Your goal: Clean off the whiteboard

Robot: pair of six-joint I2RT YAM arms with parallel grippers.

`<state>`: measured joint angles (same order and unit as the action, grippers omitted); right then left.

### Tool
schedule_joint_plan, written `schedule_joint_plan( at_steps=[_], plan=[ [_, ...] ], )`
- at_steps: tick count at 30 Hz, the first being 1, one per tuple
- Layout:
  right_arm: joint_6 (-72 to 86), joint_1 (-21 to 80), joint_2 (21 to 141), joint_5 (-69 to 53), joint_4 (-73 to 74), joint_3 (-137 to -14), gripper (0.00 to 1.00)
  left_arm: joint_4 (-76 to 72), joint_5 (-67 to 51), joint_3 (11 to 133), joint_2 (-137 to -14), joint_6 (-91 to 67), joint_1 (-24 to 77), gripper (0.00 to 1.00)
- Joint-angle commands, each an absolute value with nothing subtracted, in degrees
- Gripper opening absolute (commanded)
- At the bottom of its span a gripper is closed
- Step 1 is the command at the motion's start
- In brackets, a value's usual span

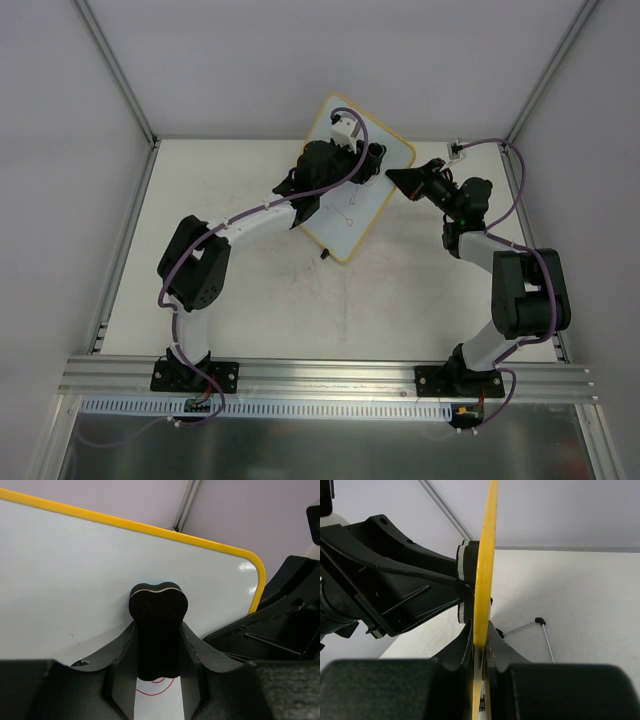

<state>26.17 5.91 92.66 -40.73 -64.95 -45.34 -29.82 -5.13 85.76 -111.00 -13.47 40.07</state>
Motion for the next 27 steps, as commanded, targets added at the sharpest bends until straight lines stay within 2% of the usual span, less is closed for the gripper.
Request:
schedule_joint_plan(
  at_steps=[1, 21, 27],
  plan=[
    [23.64, 8.53, 92.81, -50.89, -68.99, -46.67, 0.00, -25.93, -10.99, 82.09, -113.73, -10.64, 42.45, 0.00],
    [23.82, 8.61, 92.46, -50.89, -68.99, -46.58, 0.00, -25.31, -3.08, 62.23, -104.50, -9.40, 43.51, 0.00],
    [23.82, 8.53, 92.11, -50.98, -68.91, -46.49, 0.00, -24.27, -3.25, 65.99, -105.46, -10.37, 42.72, 0.00]
  ],
)
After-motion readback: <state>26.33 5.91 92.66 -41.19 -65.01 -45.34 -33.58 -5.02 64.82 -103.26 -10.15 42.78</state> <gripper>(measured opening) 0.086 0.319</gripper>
